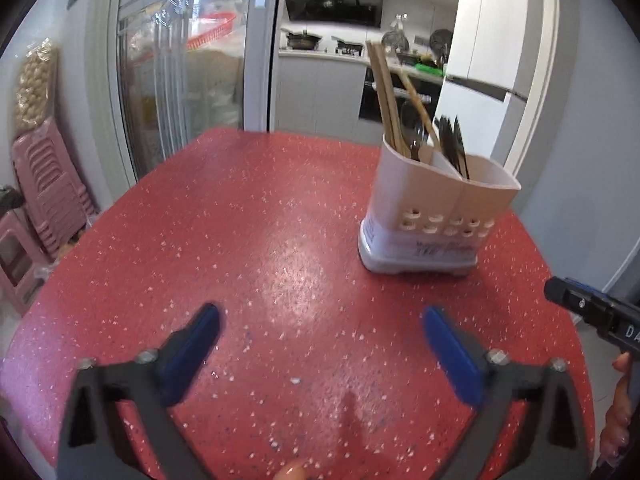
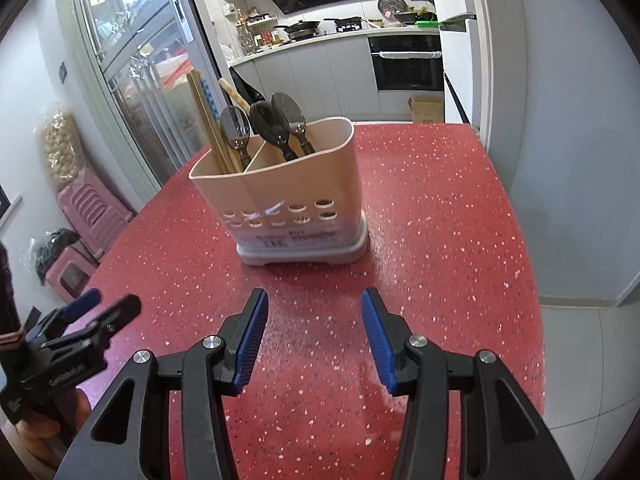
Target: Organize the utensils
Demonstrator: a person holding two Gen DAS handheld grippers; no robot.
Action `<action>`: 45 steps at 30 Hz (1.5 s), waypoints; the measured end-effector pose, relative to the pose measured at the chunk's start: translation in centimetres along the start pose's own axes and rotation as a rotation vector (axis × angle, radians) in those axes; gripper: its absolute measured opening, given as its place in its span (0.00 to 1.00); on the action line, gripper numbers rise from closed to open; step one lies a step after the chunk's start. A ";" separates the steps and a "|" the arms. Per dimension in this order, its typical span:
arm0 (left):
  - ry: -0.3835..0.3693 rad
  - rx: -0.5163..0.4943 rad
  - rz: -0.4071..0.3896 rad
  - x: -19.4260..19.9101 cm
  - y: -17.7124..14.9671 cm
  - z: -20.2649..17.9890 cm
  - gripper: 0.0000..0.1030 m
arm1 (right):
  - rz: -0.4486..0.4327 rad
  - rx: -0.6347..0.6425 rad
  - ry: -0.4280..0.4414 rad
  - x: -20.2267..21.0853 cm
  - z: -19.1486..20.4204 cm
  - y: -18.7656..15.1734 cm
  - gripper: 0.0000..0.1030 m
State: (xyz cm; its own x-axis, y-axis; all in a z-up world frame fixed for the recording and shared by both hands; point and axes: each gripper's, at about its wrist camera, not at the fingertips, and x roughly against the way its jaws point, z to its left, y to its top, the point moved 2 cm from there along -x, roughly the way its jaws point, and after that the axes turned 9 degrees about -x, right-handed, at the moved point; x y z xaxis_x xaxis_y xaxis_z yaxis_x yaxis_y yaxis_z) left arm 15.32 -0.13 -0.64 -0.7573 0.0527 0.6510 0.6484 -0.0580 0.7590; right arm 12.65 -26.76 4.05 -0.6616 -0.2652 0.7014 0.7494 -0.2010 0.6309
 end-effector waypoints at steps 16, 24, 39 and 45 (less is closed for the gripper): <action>0.014 -0.067 -0.056 -2.6 -1.7 -1.1 1.00 | -0.117 0.008 -0.152 1.7 0.6 -2.7 0.87; 0.016 -0.072 -0.116 0.7 -2.1 -1.1 1.00 | -0.249 0.009 -0.167 3.6 1.5 -3.4 0.98; 0.026 -0.077 -0.187 2.8 -1.0 -0.7 1.00 | -0.343 0.034 -0.245 5.1 2.3 -3.8 1.00; 0.036 -0.098 -0.212 3.3 -0.5 -0.9 1.00 | -0.365 0.038 -0.262 5.5 2.3 -3.8 1.00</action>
State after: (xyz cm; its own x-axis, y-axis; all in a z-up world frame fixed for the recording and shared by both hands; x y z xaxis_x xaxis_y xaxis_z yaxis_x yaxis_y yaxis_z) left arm 12.42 -0.80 1.12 -0.8792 0.0389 0.4750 0.4652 -0.1463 0.8730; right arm 6.11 -25.28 6.27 -0.8704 0.0658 0.4879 0.4674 -0.2010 0.8609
